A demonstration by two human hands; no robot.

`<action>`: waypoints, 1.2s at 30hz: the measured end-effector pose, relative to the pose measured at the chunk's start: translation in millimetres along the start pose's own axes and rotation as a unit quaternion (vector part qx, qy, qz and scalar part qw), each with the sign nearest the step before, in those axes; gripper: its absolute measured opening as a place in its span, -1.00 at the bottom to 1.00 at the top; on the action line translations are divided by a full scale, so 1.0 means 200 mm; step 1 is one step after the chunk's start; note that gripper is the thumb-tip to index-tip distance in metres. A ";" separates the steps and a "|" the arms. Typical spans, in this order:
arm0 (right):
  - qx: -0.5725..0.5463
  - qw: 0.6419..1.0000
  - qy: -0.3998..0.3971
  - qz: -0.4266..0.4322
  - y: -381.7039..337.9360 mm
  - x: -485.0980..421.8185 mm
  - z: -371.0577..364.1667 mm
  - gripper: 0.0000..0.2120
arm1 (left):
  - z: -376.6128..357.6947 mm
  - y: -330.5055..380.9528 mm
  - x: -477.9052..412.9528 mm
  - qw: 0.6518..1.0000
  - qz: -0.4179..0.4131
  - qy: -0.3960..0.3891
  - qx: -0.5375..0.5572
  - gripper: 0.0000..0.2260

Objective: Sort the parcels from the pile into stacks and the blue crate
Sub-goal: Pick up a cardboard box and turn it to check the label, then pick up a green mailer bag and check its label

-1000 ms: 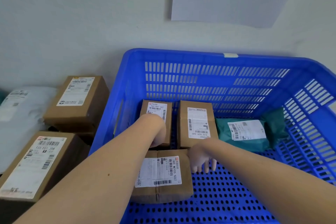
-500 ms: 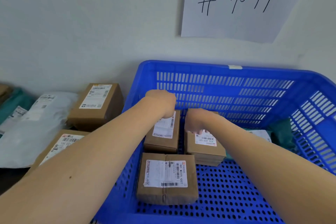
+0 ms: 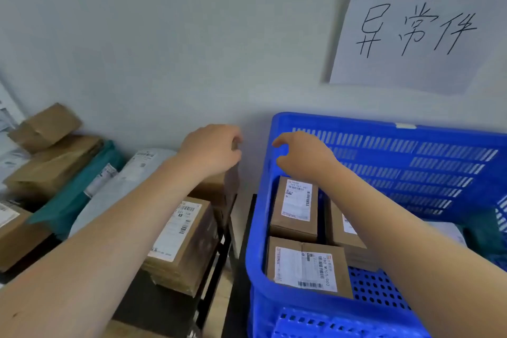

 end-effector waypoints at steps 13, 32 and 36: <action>-0.025 0.998 0.016 0.047 -0.95 -0.18 -0.31 -0.64 | 0.11 -0.95 0.33 0.999 -0.012 0.006 0.037 -0.67; -0.190 0.978 -0.029 0.077 -1.75 -0.68 -1.18 -0.73 | -0.24 -2.18 0.54 0.988 0.039 0.020 0.147 -0.65; -0.225 0.971 -0.038 0.068 -1.81 -0.84 -1.33 -0.72 | -0.31 -2.37 0.50 0.988 0.057 0.006 0.142 -0.65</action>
Point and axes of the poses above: each hand's wrist, its own x-axis away from the middle knuckle, its own z-axis out of the back of the hand, y = z × x, the point moved 4 cm from there along -x, towards the middle knuckle, and after that the axes turned 14 degrees about -y, right-handed, at the moved point
